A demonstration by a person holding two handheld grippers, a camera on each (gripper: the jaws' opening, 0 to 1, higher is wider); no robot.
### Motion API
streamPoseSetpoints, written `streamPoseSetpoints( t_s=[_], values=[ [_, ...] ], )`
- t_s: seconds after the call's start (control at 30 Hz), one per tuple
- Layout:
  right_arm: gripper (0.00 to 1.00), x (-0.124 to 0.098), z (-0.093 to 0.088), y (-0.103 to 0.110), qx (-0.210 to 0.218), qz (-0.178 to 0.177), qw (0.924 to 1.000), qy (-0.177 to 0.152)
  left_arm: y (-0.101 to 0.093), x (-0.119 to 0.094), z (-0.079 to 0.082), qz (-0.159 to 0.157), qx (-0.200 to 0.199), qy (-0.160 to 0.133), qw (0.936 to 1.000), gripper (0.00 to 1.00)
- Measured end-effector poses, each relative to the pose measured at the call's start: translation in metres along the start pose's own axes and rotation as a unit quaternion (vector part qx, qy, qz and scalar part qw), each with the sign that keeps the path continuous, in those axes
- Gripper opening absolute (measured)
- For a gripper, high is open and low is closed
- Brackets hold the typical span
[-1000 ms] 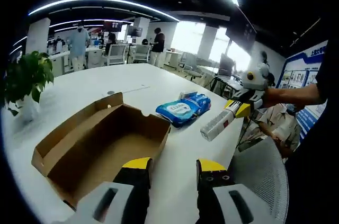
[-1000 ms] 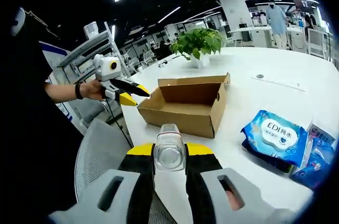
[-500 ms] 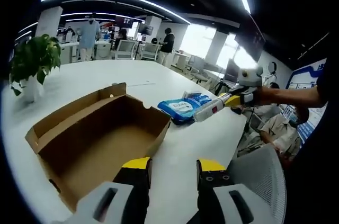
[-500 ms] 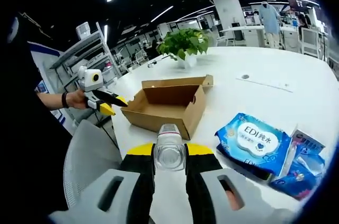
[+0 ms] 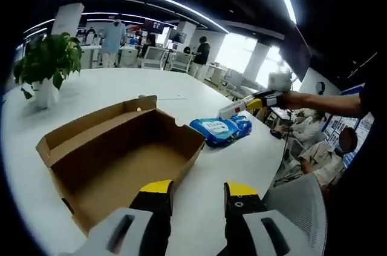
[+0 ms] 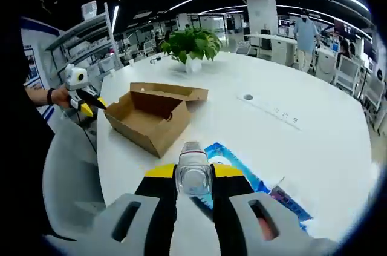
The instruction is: Operate the shoe box by opening the lid, removing the specified soft item, and placing it in the target area until the item is outside and the box remains undamaged.
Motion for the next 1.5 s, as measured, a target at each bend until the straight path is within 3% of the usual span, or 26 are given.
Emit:
streamPoseSetpoints(
  t_s=[0.1,0.27,0.43,0.6,1.0,1.5],
  values=[
    [0.18,0.001,-0.002,-0.021,-0.058,0.001,0.9970,0.050,0.002,0.001,0.001,0.002,-0.002,-0.002,1.0000,0.33],
    [0.19,0.005,0.000,-0.048,-0.117,0.002,0.9882,0.099,0.007,0.000,-0.001,0.006,-0.004,0.001,1.0000,0.33],
    [0.19,0.016,0.002,-0.073,-0.186,0.007,0.9706,0.153,0.016,-0.003,-0.005,0.011,-0.006,0.006,0.9999,0.33],
    [0.19,0.029,-0.006,-0.084,-0.235,0.028,0.9504,0.202,0.020,-0.006,-0.005,0.017,-0.009,0.006,0.9998,0.33],
    [0.19,0.046,-0.030,-0.090,-0.253,0.057,0.9296,0.262,0.035,-0.026,-0.011,0.039,-0.014,0.009,0.9991,0.33],
    [0.19,0.052,-0.048,-0.099,-0.242,0.058,0.9202,0.302,0.039,-0.039,-0.019,0.049,-0.015,0.013,0.9986,0.33]
  ],
)
Point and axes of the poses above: the point that each gripper's makers call its tool centre point, and the gripper's own axes: x roughly forward along the fingers, y roughly to its left, z roughly out of its top, the point moved 3 cm from there along -x, roughly backward along the fingers, and after that the axes turned 11 degrees about -y, right-handed, at the moved point
